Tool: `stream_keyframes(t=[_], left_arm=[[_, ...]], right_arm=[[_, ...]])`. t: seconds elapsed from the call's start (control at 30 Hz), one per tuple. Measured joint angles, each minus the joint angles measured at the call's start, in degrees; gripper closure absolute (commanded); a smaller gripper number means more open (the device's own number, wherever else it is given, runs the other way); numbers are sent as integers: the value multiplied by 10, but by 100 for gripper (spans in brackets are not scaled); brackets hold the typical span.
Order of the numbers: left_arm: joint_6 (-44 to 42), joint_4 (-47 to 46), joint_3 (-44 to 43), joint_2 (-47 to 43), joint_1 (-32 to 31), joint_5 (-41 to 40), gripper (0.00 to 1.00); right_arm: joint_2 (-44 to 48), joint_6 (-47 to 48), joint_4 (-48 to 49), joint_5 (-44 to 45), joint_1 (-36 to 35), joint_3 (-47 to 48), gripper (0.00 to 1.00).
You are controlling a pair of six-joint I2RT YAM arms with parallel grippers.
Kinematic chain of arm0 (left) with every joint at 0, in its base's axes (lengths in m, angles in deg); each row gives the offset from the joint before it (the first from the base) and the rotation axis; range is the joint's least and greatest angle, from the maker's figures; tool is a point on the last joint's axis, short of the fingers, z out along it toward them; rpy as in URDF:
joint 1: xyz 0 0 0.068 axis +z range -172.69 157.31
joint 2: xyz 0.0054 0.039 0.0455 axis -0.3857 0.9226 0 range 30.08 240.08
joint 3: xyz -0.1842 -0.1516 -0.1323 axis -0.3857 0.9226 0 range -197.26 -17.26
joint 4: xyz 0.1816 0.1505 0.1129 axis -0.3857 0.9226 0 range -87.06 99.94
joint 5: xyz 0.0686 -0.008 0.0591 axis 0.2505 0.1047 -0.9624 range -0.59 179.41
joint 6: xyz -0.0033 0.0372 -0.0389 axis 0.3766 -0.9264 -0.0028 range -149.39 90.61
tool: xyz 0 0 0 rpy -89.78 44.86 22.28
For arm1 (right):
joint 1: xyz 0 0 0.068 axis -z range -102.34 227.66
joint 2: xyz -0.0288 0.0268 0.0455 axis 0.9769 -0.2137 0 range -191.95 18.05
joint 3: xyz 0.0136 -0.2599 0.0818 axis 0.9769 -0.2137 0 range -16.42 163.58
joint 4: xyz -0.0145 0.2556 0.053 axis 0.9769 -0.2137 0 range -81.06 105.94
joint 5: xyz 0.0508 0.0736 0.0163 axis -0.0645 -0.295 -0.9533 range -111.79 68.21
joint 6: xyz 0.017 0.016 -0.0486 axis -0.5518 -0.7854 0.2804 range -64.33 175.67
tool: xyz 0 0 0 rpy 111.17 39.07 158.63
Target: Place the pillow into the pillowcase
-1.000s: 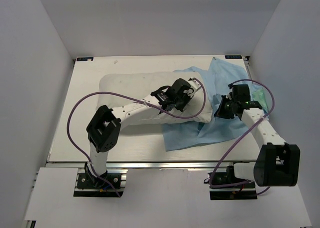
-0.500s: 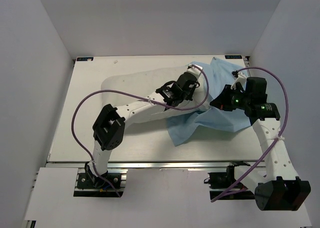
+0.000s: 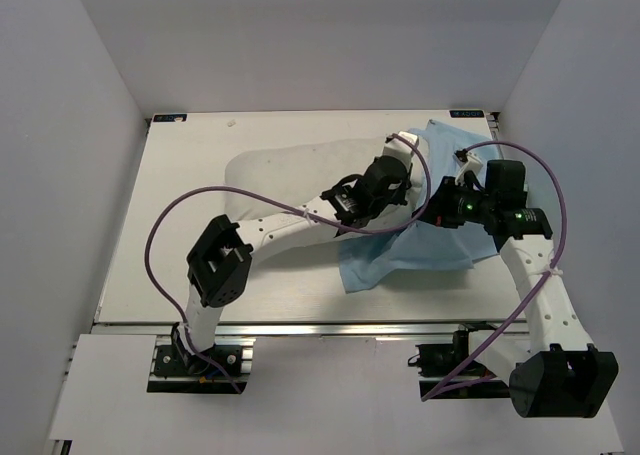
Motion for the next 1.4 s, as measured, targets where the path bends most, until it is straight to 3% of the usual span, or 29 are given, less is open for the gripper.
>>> stream_keyframes(t=[0.03, 0.07, 0.17, 0.2, 0.23, 0.27, 0.3, 0.4, 0.57, 0.77, 0.97, 1.1, 1.27, 1.4], left_arm=[[1, -6, 9, -3, -1, 5, 94], [3, -10, 18, -6, -2, 10, 67], [12, 1, 48, -14, -3, 35, 19], [15, 9, 60, -19, -4, 42, 11], [17, 15, 74, -26, -5, 49, 4], [20, 22, 92, -37, -6, 52, 2], [21, 30, 109, -51, -7, 52, 2], [22, 71, 131, -99, -15, 40, 2], [8, 127, 105, -187, -13, 5, 2], [10, 191, -27, -192, 24, -26, 2], [21, 281, -230, -50, 165, 34, 2], [19, 323, -327, 71, 210, 97, 2], [20, 373, -333, 163, 220, 170, 2], [21, 368, -291, 173, 221, 227, 6]], right_arm=[[0, -1, 2, -2, 0, -1, 100], [0, -2, 5, -2, 0, -3, 100], [0, -4, 6, 6, 0, -7, 100], [-1, -4, 4, 12, 0, -10, 84], [-1, -5, 1, 18, 0, -13, 79], [-2, -2, -5, 29, 0, -17, 73], [-3, 2, -14, 37, 0, -18, 59], [-6, 15, -46, 74, 0, -18, 49], [1, 28, -92, 119, -1, 21, 41], [-8, 28, -103, 208, 0, 152, 38], [-104, 26, -96, 274, 0, 247, 38], [-208, 34, -88, 295, -5, 310, 38], [-341, 55, -91, 334, -29, 416, 38], [-422, 70, -102, 381, -57, 479, 39]])
